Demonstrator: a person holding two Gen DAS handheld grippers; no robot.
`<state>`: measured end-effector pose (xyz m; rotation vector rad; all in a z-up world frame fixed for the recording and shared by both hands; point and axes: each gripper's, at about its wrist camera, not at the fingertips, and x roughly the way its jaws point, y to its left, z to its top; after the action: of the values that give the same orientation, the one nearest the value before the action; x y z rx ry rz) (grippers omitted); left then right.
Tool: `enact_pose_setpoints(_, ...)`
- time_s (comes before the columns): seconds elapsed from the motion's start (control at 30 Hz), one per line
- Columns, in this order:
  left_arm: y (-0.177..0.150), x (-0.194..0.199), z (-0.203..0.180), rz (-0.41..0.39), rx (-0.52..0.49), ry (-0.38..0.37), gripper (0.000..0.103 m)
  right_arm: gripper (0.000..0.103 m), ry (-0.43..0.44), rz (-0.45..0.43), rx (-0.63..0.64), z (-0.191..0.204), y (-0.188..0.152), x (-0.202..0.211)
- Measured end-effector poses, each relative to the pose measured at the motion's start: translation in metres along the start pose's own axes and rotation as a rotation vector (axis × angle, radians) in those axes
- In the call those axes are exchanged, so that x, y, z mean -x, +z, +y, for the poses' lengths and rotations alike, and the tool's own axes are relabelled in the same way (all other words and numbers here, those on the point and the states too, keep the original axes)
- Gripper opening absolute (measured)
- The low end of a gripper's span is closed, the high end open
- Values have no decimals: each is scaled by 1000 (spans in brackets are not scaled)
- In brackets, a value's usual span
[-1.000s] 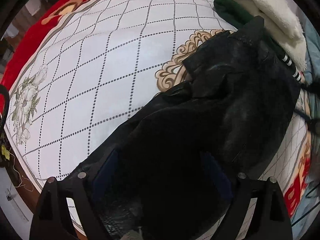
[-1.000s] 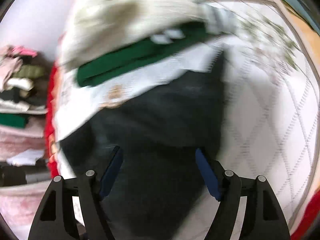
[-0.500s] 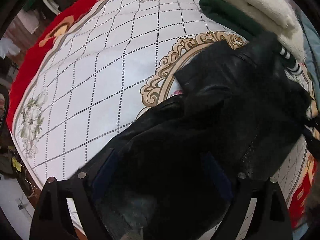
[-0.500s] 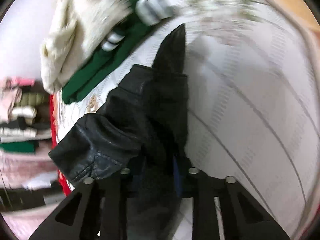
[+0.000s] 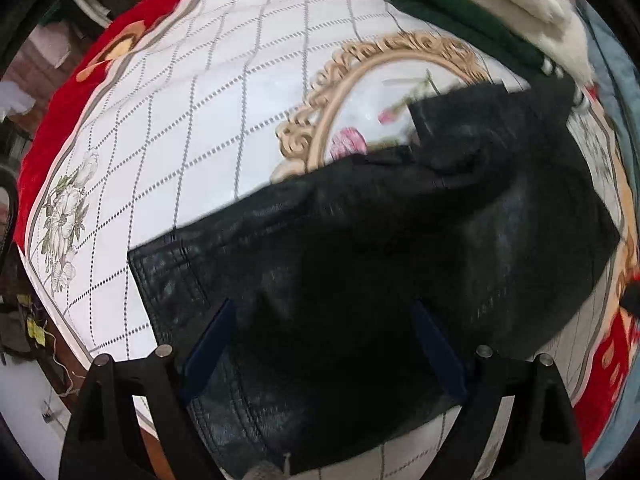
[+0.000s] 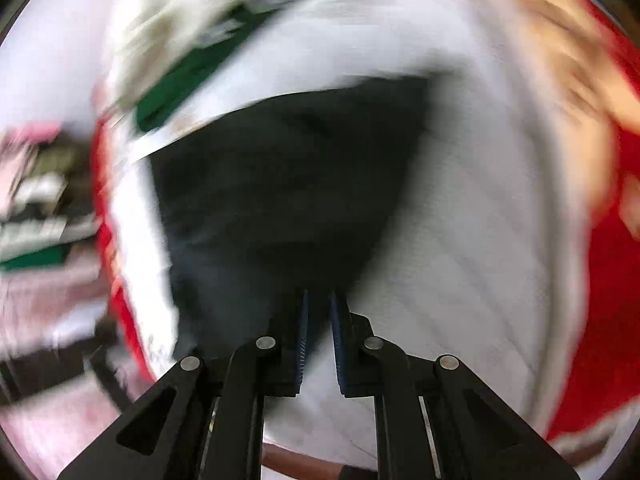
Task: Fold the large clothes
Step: 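Lift the hem with both grippers and fold it toward the collar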
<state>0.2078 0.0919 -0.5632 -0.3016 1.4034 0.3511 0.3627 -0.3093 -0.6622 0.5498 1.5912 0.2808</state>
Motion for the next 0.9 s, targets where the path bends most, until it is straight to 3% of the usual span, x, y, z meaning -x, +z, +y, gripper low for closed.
enact_pose_setpoints(0.07,13,-1,3,-25,38,4,90,13,37,37,106,43,21,-29)
enact_pose_setpoints(0.17,39,-9,4,-61,89,22,90,13,24,58,207,97,52,-83)
enact_pose_setpoints(0.3,60,-41,6,-30,119,35,90,13,-167,59,267,125,83,-156)
enact_pose_setpoints(0.37,68,-57,7,-2,122,37,92,13,-170,68,233,125,89,-155)
enact_pose_setpoints(0.43,72,-67,8,27,124,32,96,13,-113,103,227,121,90,-139)
enact_pose_setpoints(0.47,72,-66,9,27,126,24,96,13,-62,105,213,115,89,-127)
enact_pose_setpoints(0.53,69,-58,11,13,132,11,96,41,8,45,171,91,84,-84)
enact_pose_setpoints(0.57,65,-52,13,8,138,4,96,77,16,-14,163,76,79,-59)
enact_pose_setpoints(0.6,62,-47,13,5,143,-2,96,94,14,-76,151,59,73,-36)
enact_pose_setpoints(0.7,50,-33,14,-5,153,-19,96,94,-70,-203,35,-6,61,10)
enact_pose_setpoints(0.77,44,-26,10,-9,152,-19,96,94,-83,-207,-90,-52,62,14)
enact_pose_setpoints(0.83,38,-21,6,-2,152,-33,96,94,-13,-181,-222,-91,68,-6)
enact_pose_setpoints(0.9,35,-18,-3,-3,132,-30,96,89,81,-170,-273,-114,77,-26)
